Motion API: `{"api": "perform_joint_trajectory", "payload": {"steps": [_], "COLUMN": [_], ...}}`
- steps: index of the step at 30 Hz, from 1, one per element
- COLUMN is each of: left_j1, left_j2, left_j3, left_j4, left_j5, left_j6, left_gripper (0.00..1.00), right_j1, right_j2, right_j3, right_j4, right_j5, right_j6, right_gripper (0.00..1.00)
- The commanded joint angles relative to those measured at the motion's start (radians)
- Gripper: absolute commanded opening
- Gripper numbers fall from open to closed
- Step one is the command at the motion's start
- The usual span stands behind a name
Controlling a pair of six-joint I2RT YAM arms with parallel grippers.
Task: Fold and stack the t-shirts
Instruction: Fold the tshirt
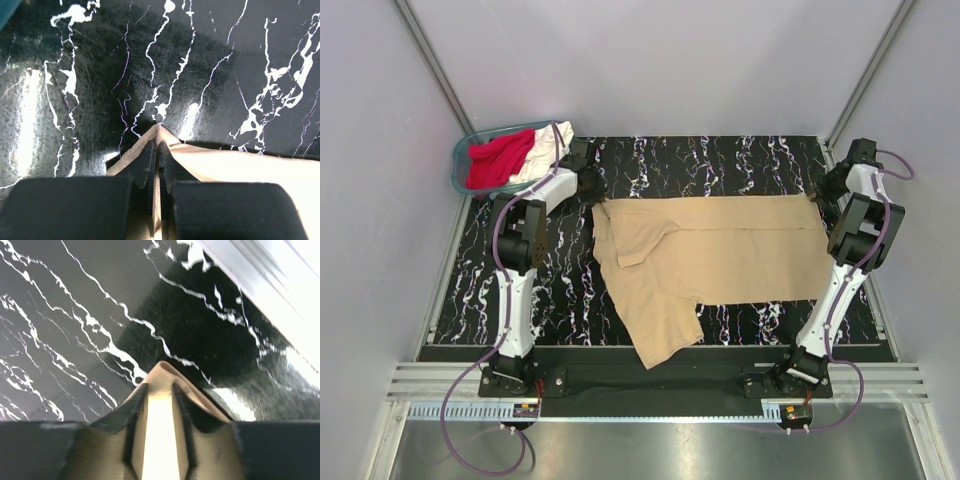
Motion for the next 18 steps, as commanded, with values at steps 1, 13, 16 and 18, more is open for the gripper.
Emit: {"api": "perform_joint_trajectory", "payload": {"steps": [1,13,16,18], "left_j1": [0.007,0.01,0.011,0.012], "left_j2": [0.006,-0.047,-0.015,0.008], "left_j3": [0.046,-0.014,0.049,0.075], "left_j4": [0.021,0.158,0.164,0.164], "left_j5": [-0.055,-0.187,-0.164,-0.154], "left_j6": [0.021,0.001,0.018,0.019], "left_gripper": [0.0,0.0,0.0,0.0], "right_j1": [-0.003,-0.003,-0.003,-0.003], "right_j2": [0.051,0.098,0.121,0.132], "right_j3": [0.054,0.132,0.172,0.187], "right_j4": [-0.007,-0.003,-0.004,-0.001], "right_j5": [0.045,0.129,0.109,0.1], "right_j6": [0.004,0.079,0.088,0.095], "right_gripper": [0.22,0.0,0.0,0.0]}}
